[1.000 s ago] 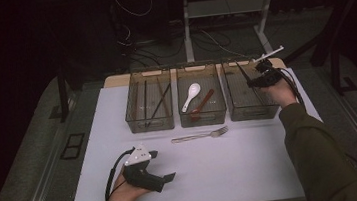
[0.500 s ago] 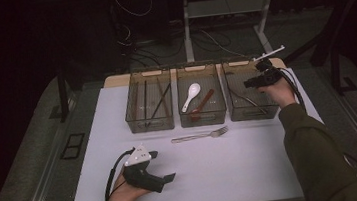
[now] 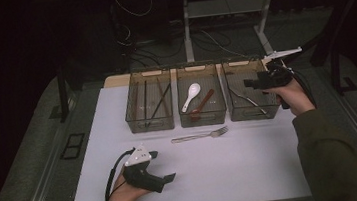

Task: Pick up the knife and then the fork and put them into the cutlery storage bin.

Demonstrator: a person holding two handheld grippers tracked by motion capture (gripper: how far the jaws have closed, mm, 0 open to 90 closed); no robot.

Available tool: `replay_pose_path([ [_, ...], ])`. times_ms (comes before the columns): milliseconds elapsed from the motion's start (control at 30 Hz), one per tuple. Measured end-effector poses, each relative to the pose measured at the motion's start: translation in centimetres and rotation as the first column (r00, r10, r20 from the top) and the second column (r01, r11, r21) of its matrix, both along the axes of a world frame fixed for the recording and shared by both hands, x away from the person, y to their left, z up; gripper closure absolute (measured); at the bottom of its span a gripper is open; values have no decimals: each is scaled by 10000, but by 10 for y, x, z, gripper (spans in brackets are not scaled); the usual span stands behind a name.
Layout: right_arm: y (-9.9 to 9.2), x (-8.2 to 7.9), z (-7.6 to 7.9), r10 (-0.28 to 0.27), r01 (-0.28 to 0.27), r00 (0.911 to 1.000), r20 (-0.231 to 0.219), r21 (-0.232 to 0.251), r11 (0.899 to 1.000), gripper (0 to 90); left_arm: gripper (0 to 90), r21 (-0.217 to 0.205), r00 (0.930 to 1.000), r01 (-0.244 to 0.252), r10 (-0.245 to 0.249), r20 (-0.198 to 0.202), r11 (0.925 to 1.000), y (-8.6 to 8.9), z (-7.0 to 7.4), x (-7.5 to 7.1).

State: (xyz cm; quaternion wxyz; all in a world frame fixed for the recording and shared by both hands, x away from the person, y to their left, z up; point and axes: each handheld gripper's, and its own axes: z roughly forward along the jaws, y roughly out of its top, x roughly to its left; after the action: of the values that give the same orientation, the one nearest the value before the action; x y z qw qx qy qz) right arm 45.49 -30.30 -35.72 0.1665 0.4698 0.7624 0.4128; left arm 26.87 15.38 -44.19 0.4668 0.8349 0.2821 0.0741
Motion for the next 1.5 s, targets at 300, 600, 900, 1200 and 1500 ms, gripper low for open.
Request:
replay_pose_path([
  [300, 8, -35, 3, 487, -490, 9964, 693, 27, 9988, 150, 6, -15, 10000, 17, -17, 30, 10000, 0, 0, 0],
  [600, 15, -75, -11, 1229, -1237, 9880, 931, 28, 9923, 149, 6, -19, 10000, 10, -10, 15, 10000, 0, 0, 0],
  [900, 21, -113, -32, 1763, -1771, 9791, 1015, -11, 9842, 149, 6, 12, 9999, -52, 52, 109, 10000, 0, 1, 0],
  [1200, 12, -147, -57, 1948, -1987, 9773, 828, 408, 9792, 149, 31, -14, 9998, -121, 122, 161, 9999, 1, 4, 0],
  [1500, 5, -173, -73, 1927, -1991, 9772, 896, 691, 9775, 149, 113, 73, 9996, -226, 225, 152, 9997, -1, 10, 3],
])
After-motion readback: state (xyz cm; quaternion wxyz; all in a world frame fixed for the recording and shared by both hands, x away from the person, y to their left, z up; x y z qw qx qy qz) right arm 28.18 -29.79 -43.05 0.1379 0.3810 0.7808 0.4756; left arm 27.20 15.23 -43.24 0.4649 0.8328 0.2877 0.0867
